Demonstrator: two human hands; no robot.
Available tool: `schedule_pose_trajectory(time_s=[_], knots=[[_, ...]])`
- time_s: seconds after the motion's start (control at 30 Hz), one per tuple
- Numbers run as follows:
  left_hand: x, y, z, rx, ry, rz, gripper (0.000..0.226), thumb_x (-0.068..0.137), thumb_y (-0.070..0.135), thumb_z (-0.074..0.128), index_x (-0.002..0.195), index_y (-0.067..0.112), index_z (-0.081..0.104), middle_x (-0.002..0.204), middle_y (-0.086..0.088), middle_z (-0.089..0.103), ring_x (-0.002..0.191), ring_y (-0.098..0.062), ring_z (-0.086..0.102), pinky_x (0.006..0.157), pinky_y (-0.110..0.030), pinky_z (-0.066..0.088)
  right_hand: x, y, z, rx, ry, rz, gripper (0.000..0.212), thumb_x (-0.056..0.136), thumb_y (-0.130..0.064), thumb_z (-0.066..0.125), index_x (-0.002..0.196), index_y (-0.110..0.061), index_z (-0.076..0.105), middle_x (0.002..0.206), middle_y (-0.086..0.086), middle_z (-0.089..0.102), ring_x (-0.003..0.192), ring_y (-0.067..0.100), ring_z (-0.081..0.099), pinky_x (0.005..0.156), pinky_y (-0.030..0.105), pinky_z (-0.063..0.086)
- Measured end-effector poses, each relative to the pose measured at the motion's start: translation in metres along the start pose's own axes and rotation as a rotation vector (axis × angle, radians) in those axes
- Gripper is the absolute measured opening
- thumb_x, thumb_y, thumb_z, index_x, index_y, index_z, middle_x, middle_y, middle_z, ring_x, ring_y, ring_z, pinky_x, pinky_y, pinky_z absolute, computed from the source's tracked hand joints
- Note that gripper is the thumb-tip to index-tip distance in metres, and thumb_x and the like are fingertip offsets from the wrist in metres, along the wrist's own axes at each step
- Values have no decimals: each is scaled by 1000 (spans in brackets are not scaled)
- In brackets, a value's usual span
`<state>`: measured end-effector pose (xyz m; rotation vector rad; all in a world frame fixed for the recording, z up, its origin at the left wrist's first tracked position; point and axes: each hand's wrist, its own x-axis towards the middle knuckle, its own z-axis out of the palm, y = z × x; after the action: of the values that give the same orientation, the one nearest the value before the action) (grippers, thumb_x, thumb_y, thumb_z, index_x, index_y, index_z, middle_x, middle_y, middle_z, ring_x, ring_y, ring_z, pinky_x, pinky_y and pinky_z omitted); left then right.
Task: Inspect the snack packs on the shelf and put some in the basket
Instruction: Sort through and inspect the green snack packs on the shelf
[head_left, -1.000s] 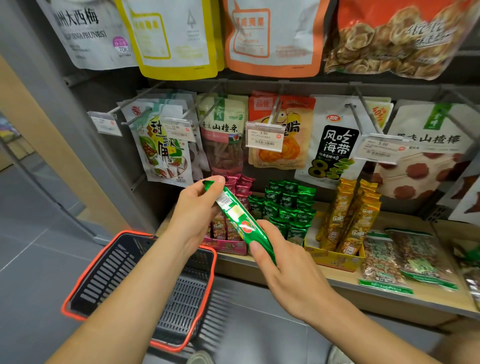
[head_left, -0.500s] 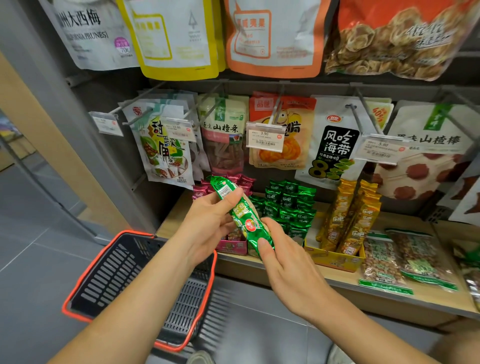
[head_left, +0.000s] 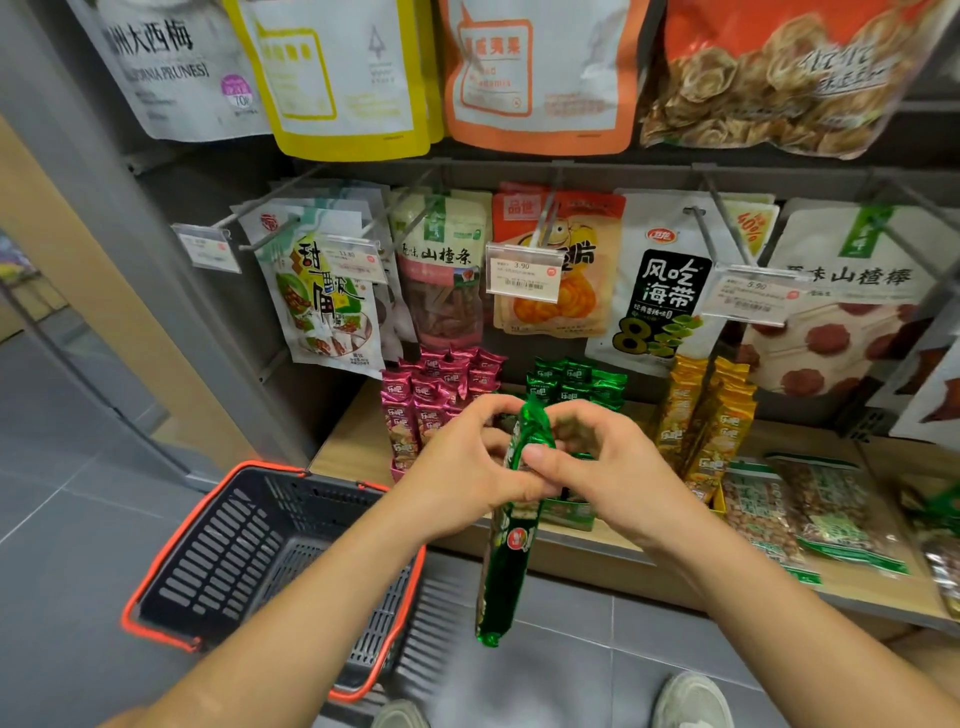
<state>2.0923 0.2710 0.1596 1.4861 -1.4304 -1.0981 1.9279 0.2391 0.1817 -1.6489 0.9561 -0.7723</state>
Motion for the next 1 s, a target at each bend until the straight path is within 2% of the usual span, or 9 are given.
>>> schedule_pose_trajectory(time_s=[0.1,0.2,0.3,0.47,0.67,0.77,0.87,0.97,1.0], knots=[[0,2,4,-20,3,11,66,54,37,88,113,27,61,98,1,75,90,-15,71,85,-39,57,0,-2,-6,51,44,-15,22,82,-7,74,102,-5,64,100,15,69,95,30,62,85,29,51],[0,2,5,24,-27,17,37,66,26,88,98,27,69,90,6,74,85,-8,68,84,-31,56,2,-5,-17,184,141,-9,20,83,-5,71,102,-5,63,100,17,68,91,28,63,91,43,51],[1,0,5,16,-74,12,34,70,19,87,98,26,69,91,9,74,87,-6,67,86,-27,54,3,-6,-27,332,193,7,14,85,-10,68,97,-15,64,96,10,68,91,22,63,87,42,53],[2,-10,-4,55,-180,-32,31,71,15,86,95,25,69,87,13,74,82,0,67,76,-15,50,4,-6,-42,461,268,8,15,85,-13,66,99,-14,62,97,15,69,92,23,66,86,43,54],[-3,-21,-22,125,-209,-54,39,72,16,85,103,33,68,91,16,72,88,-3,66,80,-18,51,7,0,-53,620,312,48,12,91,-5,59,101,-12,60,85,2,68,85,12,69,78,31,54],[-5,-21,-31,159,-135,-56,45,71,11,85,105,34,66,92,6,68,85,-11,64,85,-26,53,8,0,-60,663,319,100,21,93,-3,58,109,-15,57,77,-1,71,83,12,70,77,34,56],[-6,-16,-44,62,-6,-63,41,73,5,82,104,27,65,86,-1,66,77,-14,62,74,-26,54,6,1,-72,558,306,198,30,94,-4,57,113,-28,58,84,2,72,80,16,71,66,31,57],[-6,-8,-59,-204,206,-18,11,79,29,71,90,27,71,79,4,70,75,-12,63,64,-25,53,4,1,-79,366,189,289,25,92,-9,54,106,-24,68,87,7,71,69,14,69,59,28,53],[-5,-7,-63,-274,262,-12,16,78,38,67,86,26,73,80,4,70,73,-12,62,59,-23,51,3,2,-79,310,131,315,22,91,-10,55,102,-20,71,87,8,71,68,13,68,60,27,53]])
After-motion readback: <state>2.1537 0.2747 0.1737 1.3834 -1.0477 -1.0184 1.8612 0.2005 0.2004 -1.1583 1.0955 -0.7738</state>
